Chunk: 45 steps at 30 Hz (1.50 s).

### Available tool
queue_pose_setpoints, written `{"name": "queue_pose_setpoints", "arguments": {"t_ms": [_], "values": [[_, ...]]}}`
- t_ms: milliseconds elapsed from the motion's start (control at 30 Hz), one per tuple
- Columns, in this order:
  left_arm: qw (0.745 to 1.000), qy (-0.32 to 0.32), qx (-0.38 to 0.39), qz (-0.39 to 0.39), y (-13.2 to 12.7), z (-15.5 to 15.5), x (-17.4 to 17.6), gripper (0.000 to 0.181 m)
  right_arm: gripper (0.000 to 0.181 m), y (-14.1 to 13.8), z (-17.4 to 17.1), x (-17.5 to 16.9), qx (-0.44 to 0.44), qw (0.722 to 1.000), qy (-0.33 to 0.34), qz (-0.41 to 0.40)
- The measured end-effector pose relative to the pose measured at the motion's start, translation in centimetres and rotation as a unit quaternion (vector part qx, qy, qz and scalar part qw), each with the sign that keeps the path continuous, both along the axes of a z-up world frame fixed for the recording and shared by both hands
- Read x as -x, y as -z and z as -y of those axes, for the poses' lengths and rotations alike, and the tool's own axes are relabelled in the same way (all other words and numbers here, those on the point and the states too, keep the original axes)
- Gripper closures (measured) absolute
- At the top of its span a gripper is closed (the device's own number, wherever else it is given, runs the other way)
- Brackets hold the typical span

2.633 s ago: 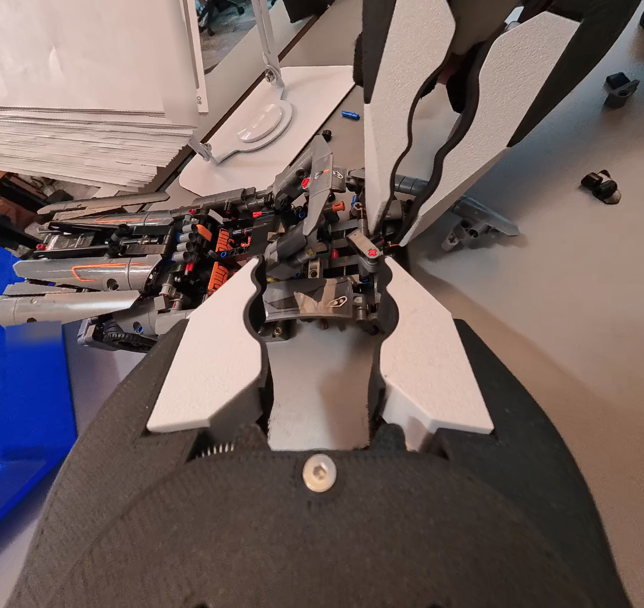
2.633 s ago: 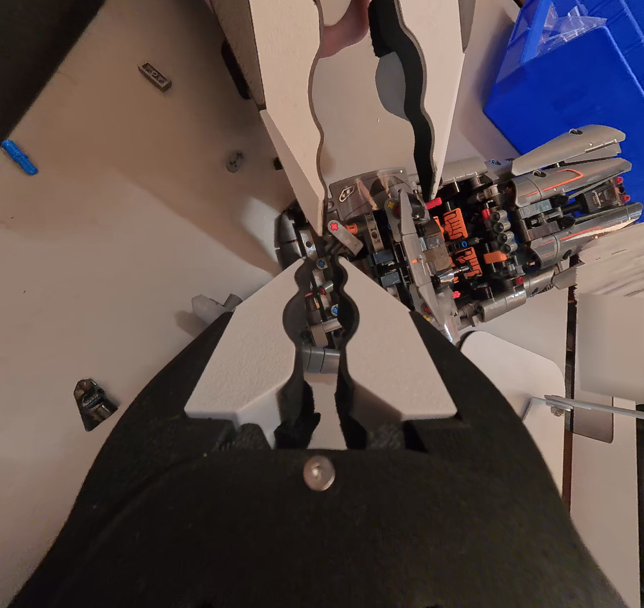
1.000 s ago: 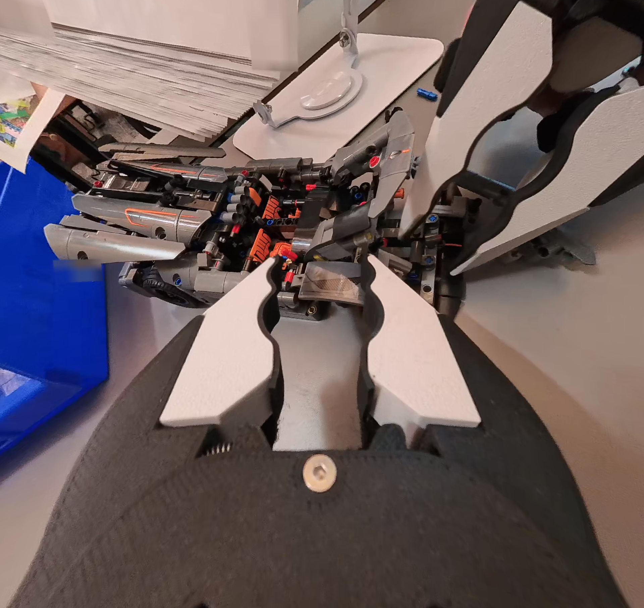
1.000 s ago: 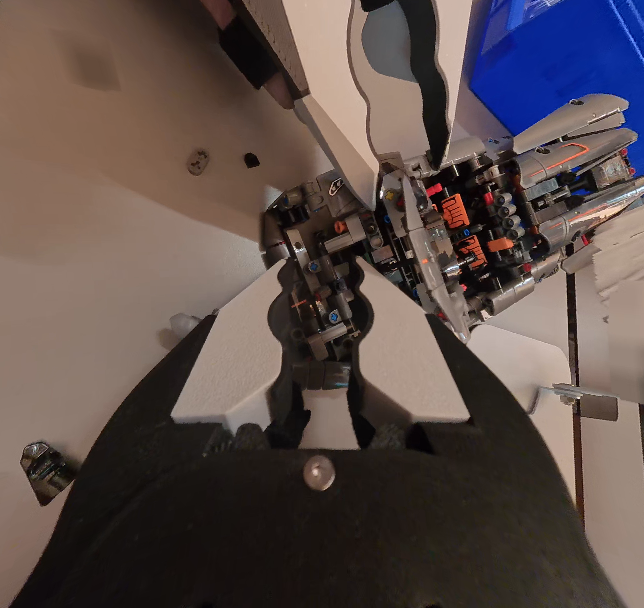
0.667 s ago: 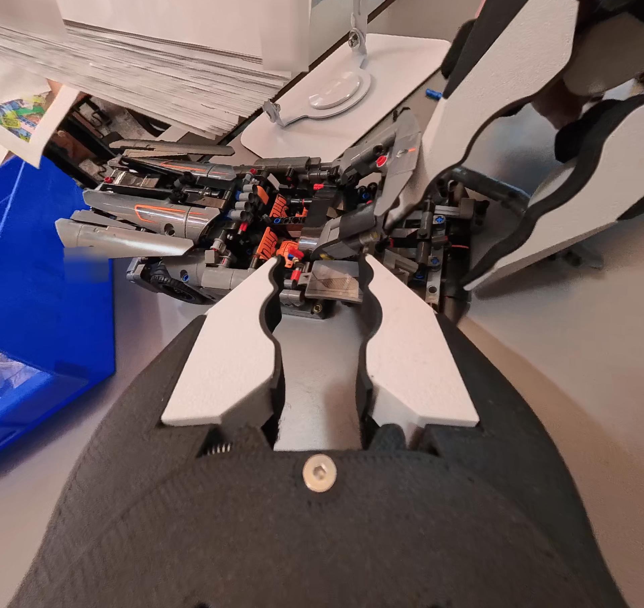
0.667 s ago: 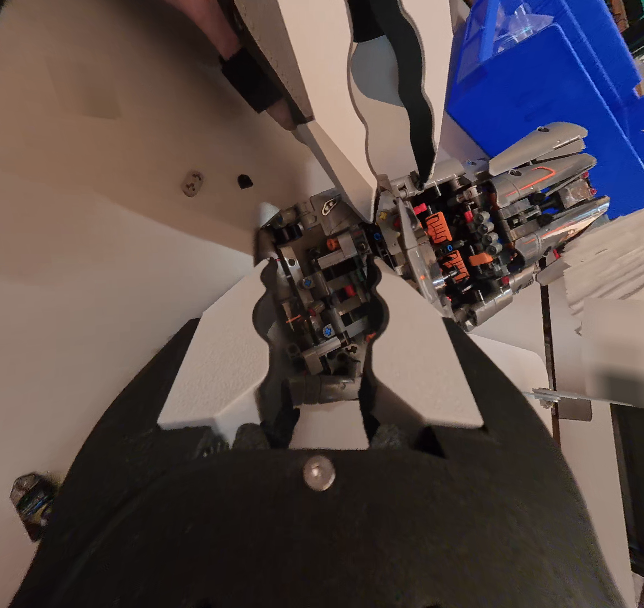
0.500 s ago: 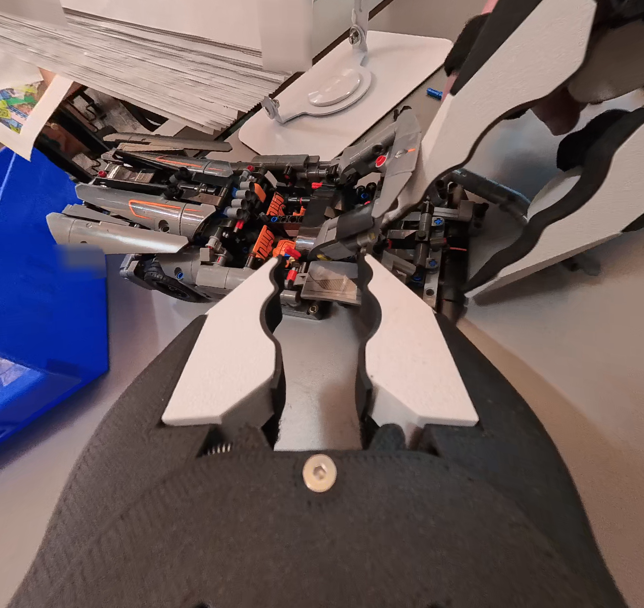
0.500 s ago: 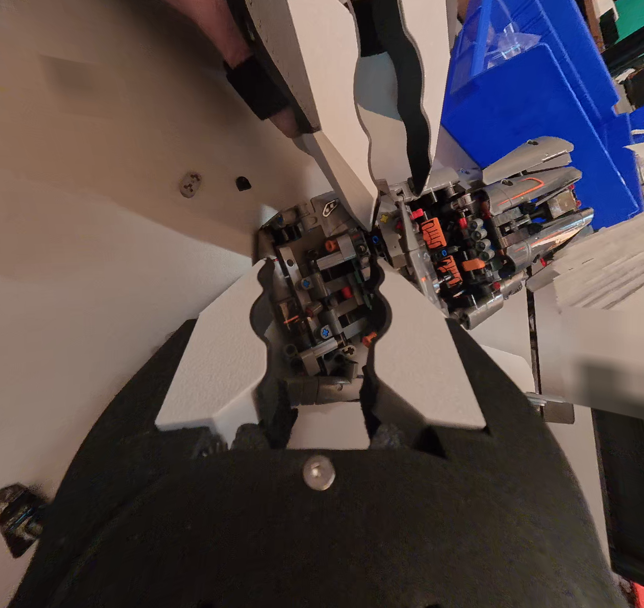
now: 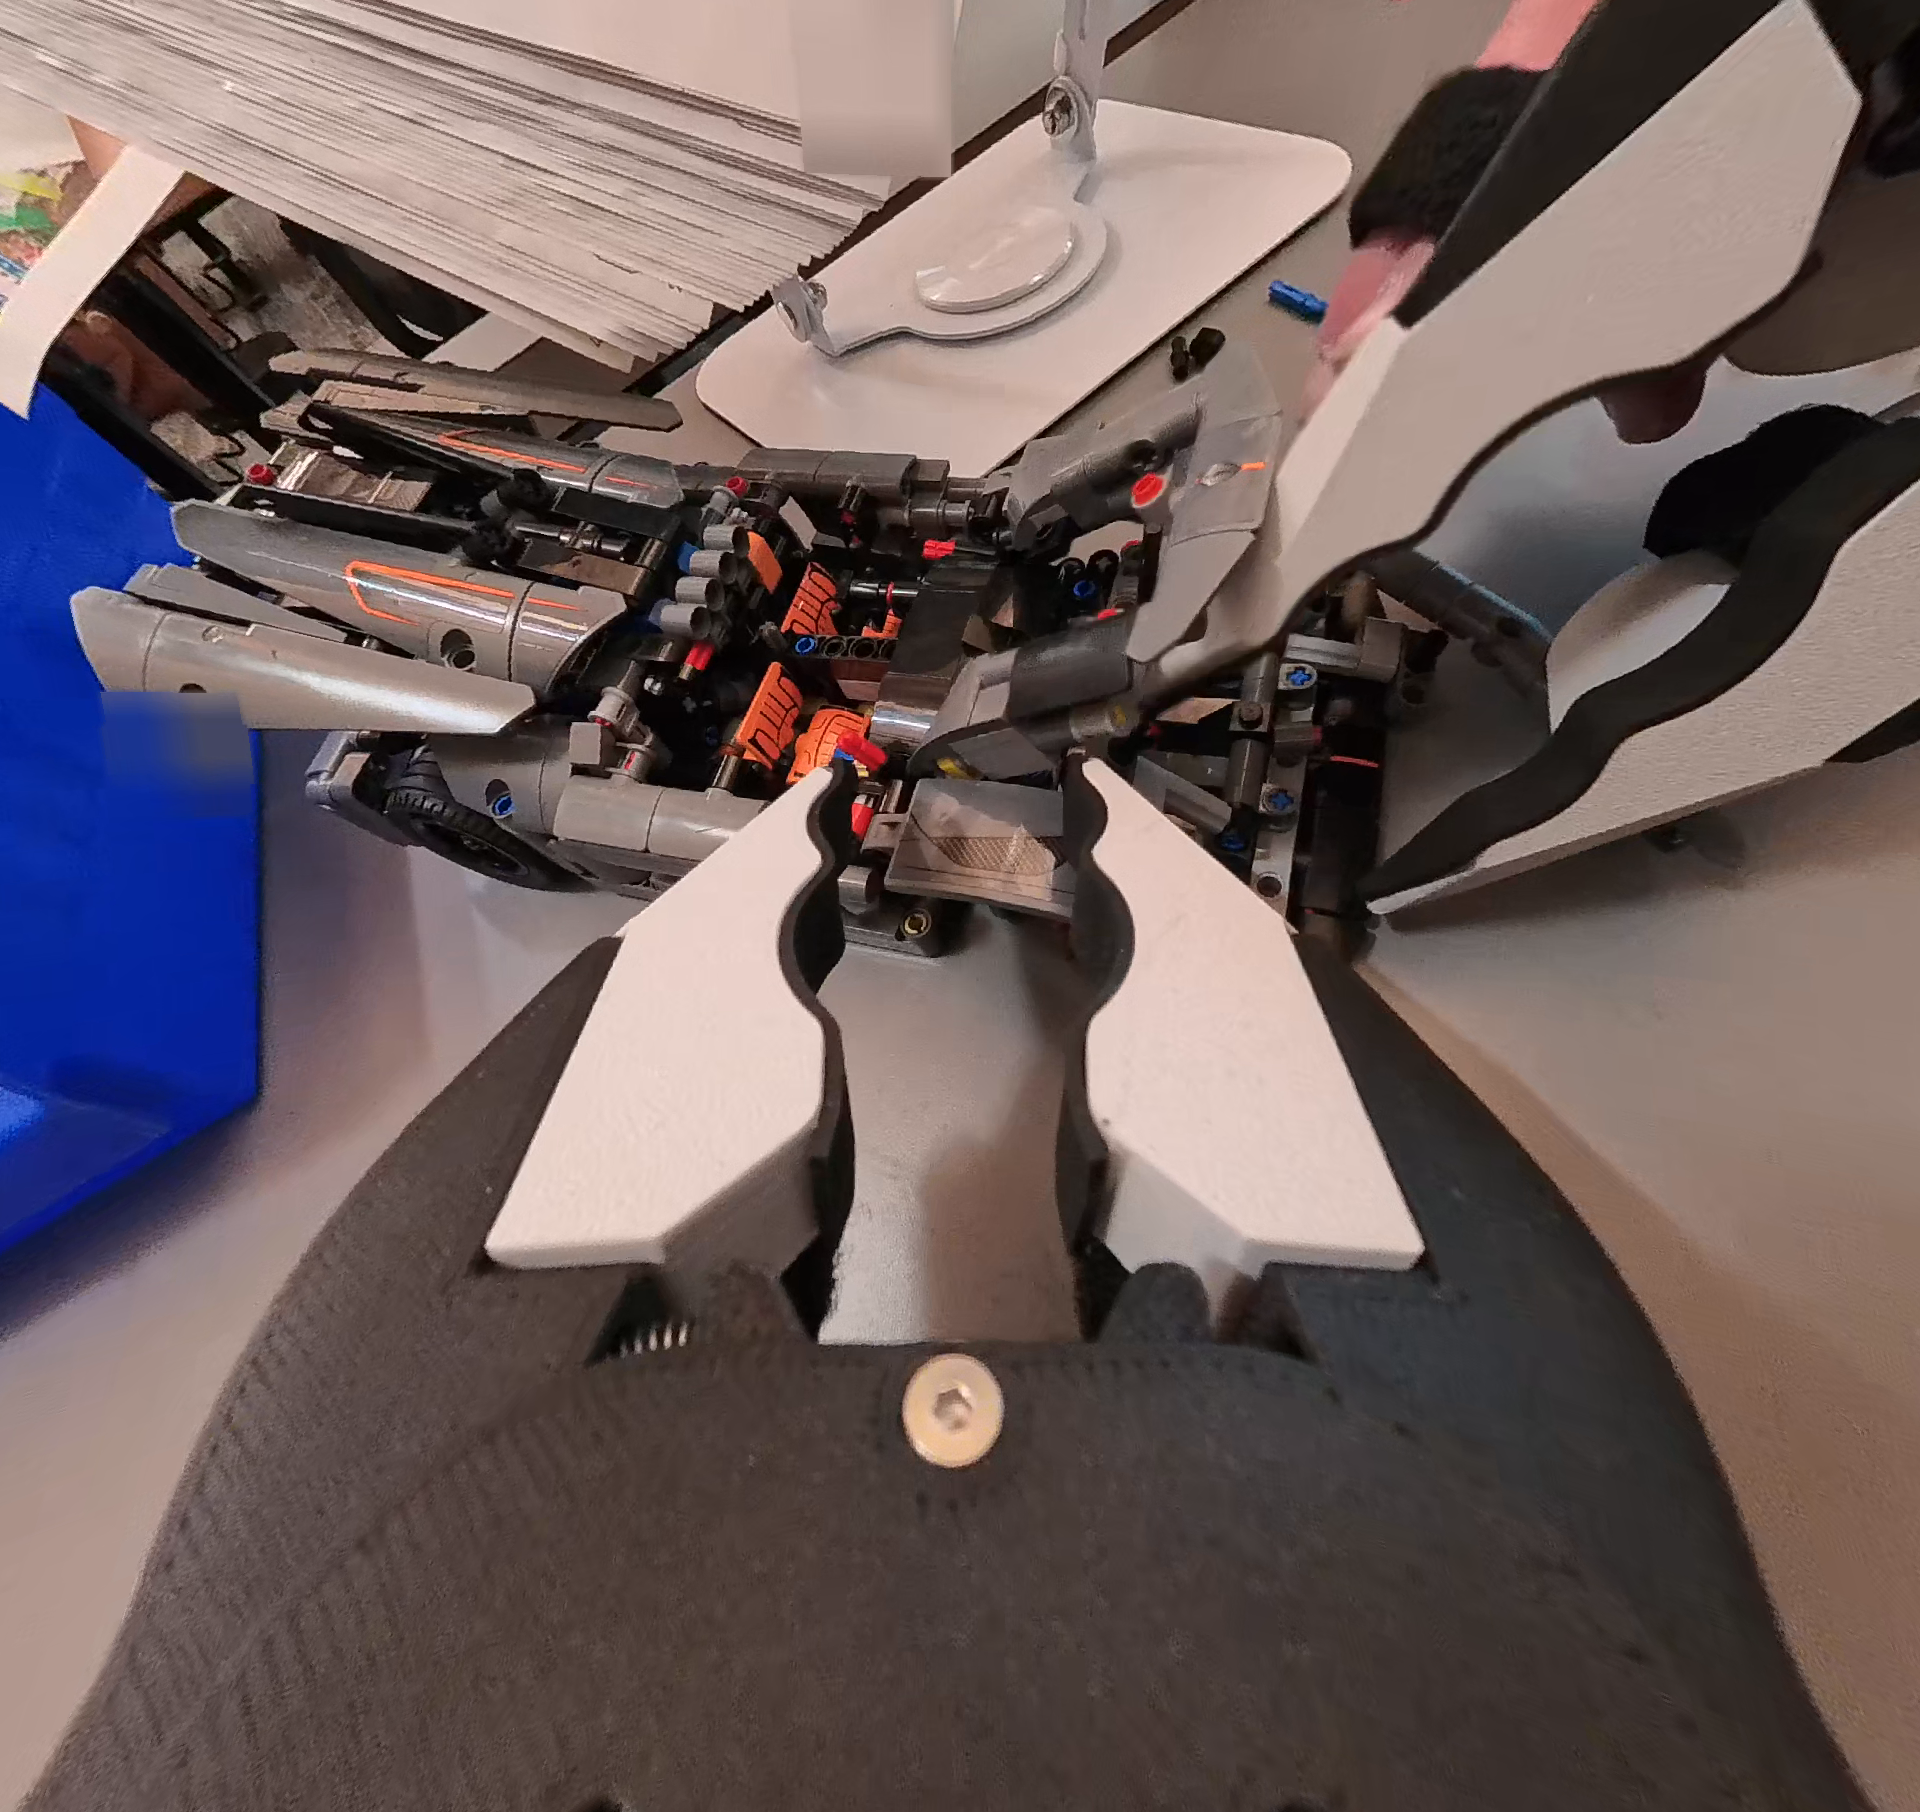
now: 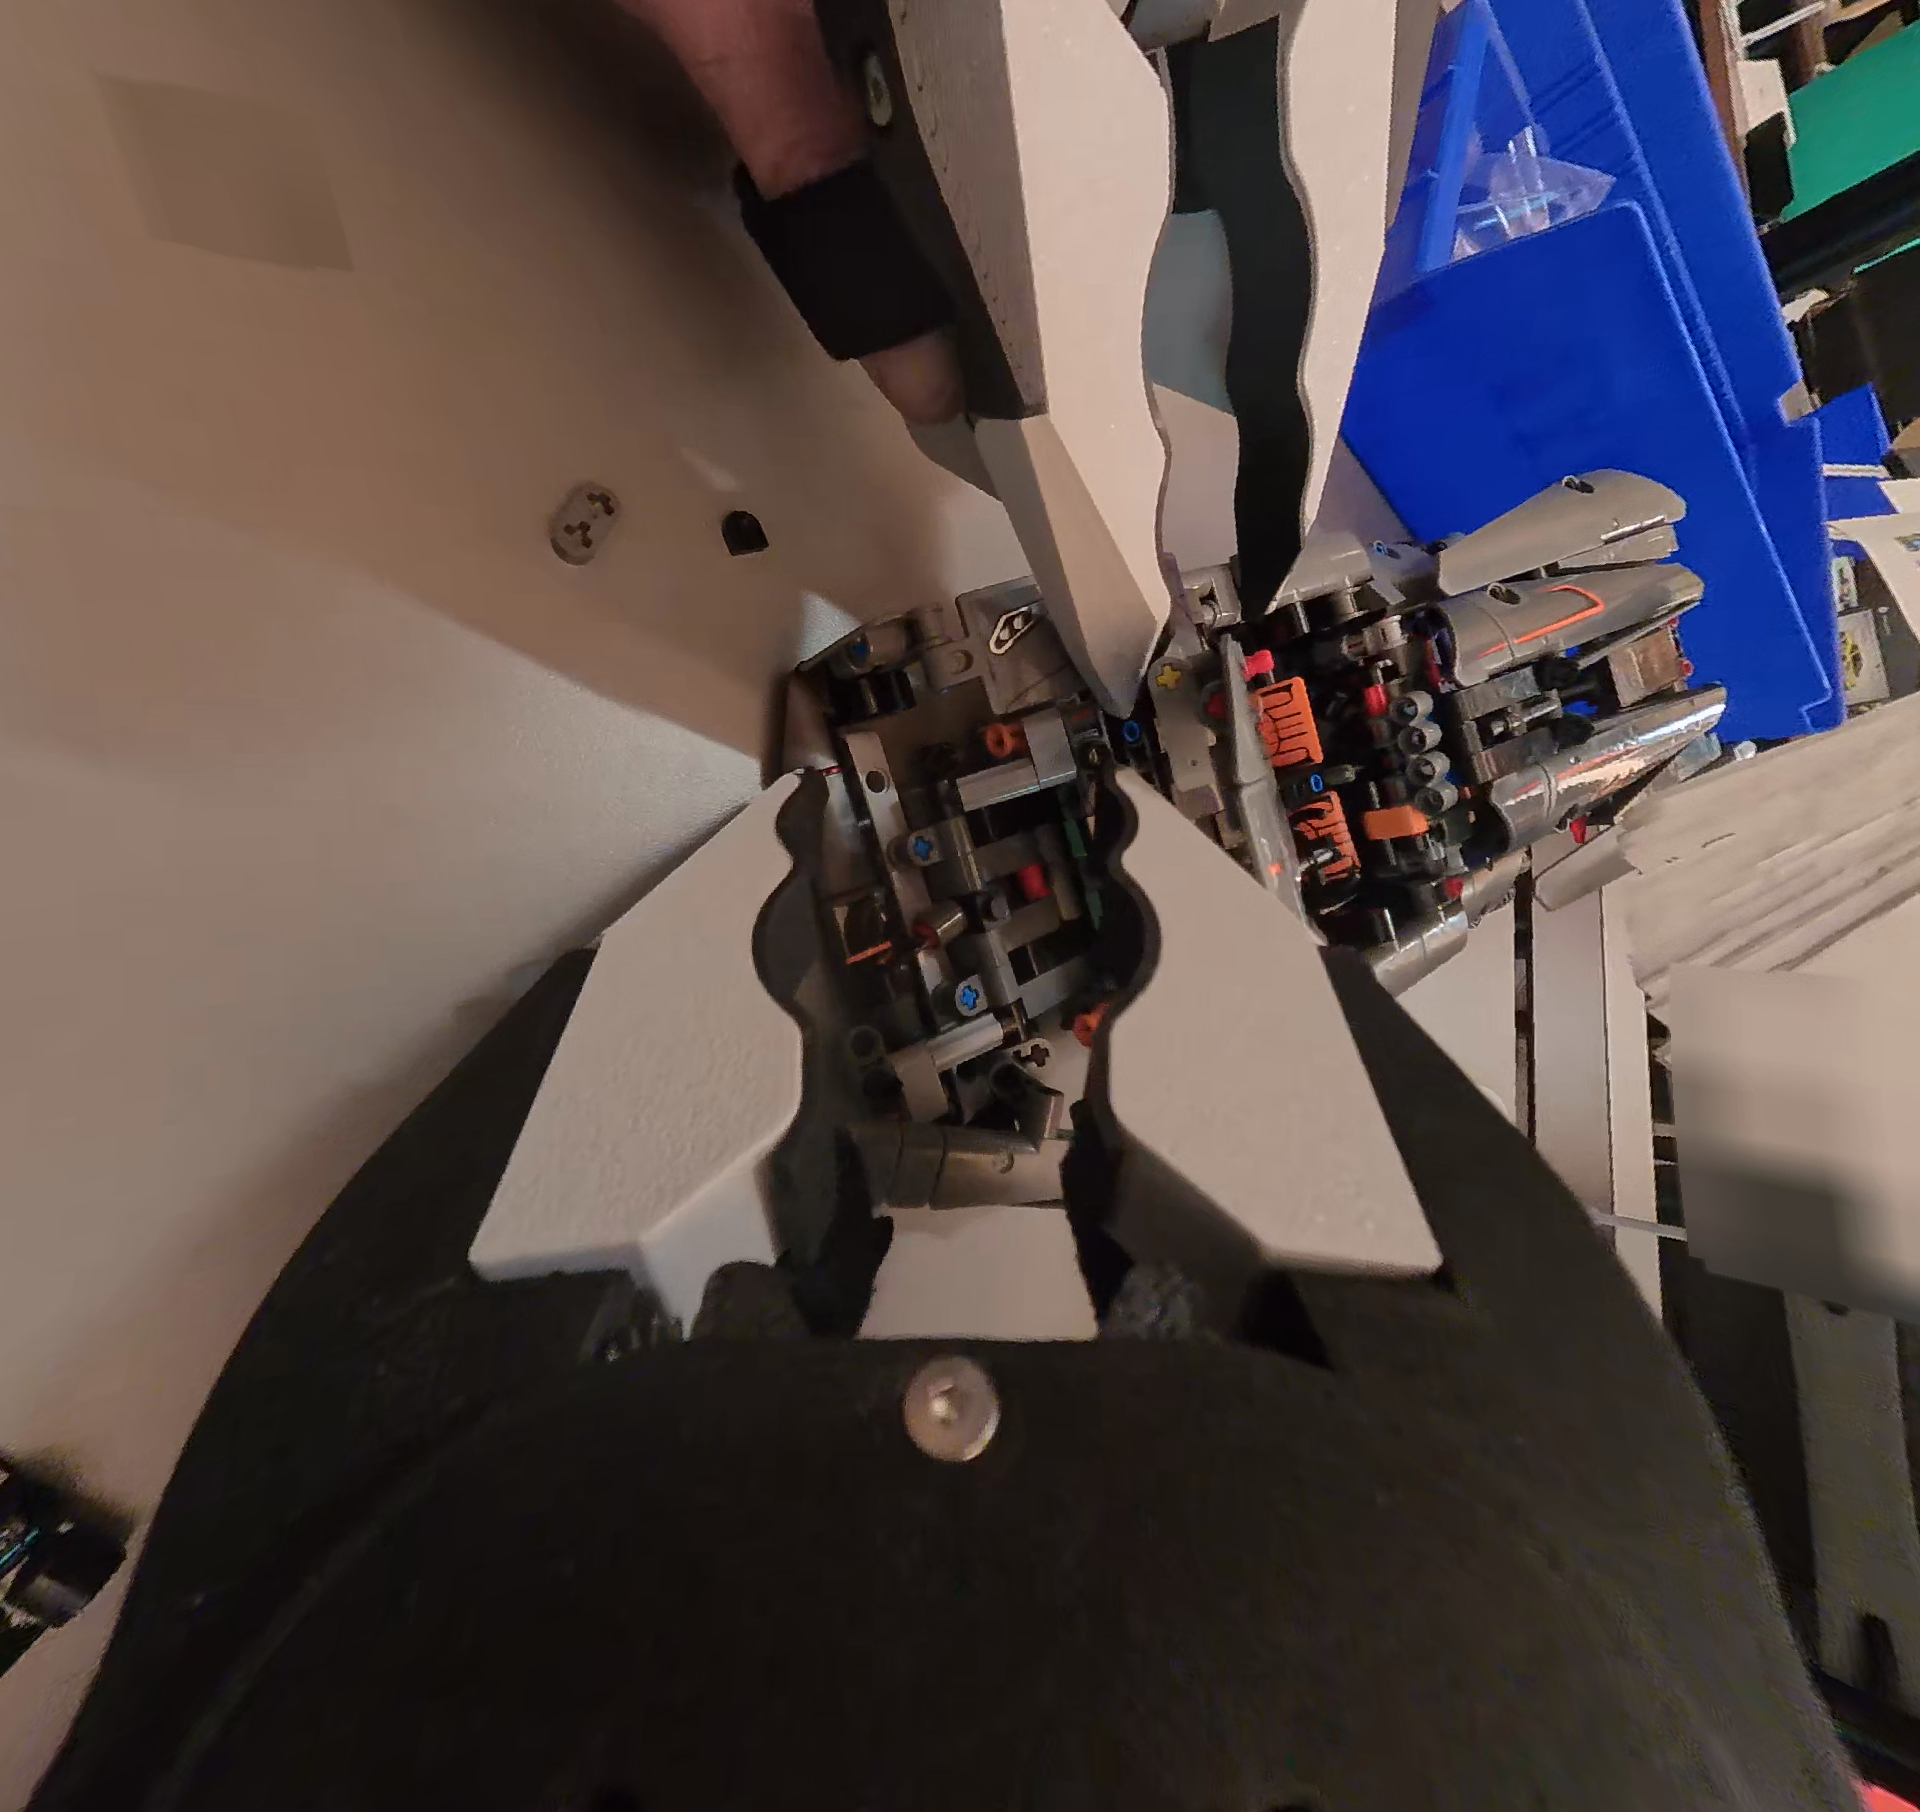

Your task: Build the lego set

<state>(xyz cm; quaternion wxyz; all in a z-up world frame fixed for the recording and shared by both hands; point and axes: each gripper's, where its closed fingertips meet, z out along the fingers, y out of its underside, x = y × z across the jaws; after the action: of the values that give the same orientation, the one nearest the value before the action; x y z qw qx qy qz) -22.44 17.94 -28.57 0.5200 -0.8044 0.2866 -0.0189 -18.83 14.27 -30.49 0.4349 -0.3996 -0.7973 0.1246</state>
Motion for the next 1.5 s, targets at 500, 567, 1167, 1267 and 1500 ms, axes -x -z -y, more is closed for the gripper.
{"name": "queue_pose_setpoints", "arguments": {"t_ms": [500, 567, 1167, 1267, 1500], "values": [[1.000, 0.003, 0.005, 0.008, 0.1, 0.0, -0.1, 0.145, 0.136, 0.0, 0.4, 0.1, 0.009, 1.000, -0.012, 0.005], [1.000, 0.003, 0.005, 0.008, 0.1, 0.0, -0.1, 0.145, 0.154, 0.2, 0.9, 0.0, 0.009, 1.000, -0.026, 0.014], [1.000, 0.002, 0.007, 0.011, 0.1, -0.1, 0.0, 0.144, 0.138, 0.2, 0.6, 0.3, -0.013, 1.000, -0.012, 0.010], [1.000, 0.002, 0.008, 0.012, 0.1, -0.1, 0.0, 0.144, 0.136, 0.2, 0.5, 0.4, -0.007, 1.000, -0.004, 0.011], [1.000, 0.001, 0.009, 0.014, 0.1, -0.1, 0.0, 0.144, 0.140, -0.1, -0.7, 1.1, -0.033, 0.999, 0.033, -0.021]]}}
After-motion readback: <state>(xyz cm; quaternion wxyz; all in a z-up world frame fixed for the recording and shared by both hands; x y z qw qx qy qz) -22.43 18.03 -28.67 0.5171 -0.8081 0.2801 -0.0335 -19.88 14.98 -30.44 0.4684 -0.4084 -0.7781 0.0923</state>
